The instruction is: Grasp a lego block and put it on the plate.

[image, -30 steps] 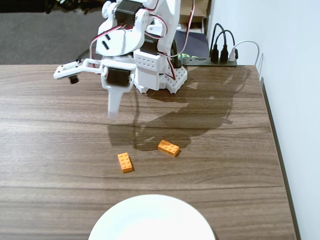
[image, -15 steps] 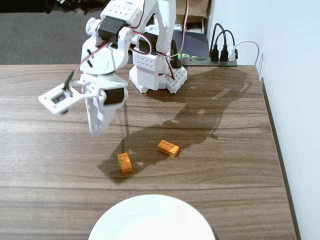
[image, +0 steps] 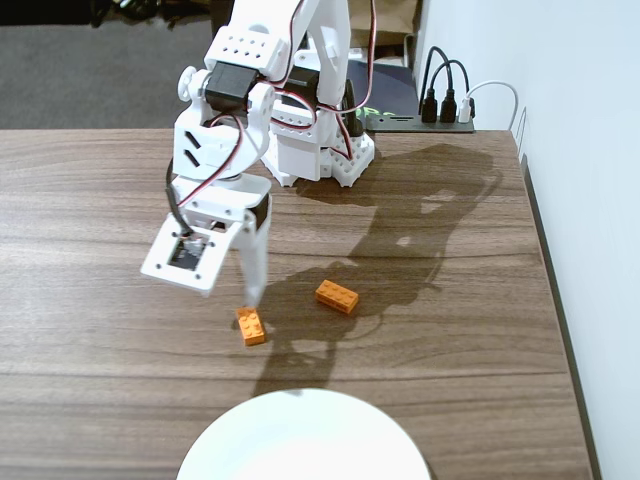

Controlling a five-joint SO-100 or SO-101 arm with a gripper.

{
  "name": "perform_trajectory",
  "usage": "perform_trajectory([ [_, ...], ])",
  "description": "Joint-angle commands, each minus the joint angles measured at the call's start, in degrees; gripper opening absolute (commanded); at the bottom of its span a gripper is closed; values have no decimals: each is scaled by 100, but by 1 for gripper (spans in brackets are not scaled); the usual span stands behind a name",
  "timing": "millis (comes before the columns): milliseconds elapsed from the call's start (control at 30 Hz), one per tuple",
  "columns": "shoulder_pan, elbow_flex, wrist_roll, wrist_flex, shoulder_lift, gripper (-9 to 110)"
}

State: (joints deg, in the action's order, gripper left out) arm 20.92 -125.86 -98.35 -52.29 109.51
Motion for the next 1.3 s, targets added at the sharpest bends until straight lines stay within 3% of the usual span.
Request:
perform_trajectory([
  [0,-105,308,-308,-316,18,28],
  [1267,-97,914,-738,167,-1714,30],
])
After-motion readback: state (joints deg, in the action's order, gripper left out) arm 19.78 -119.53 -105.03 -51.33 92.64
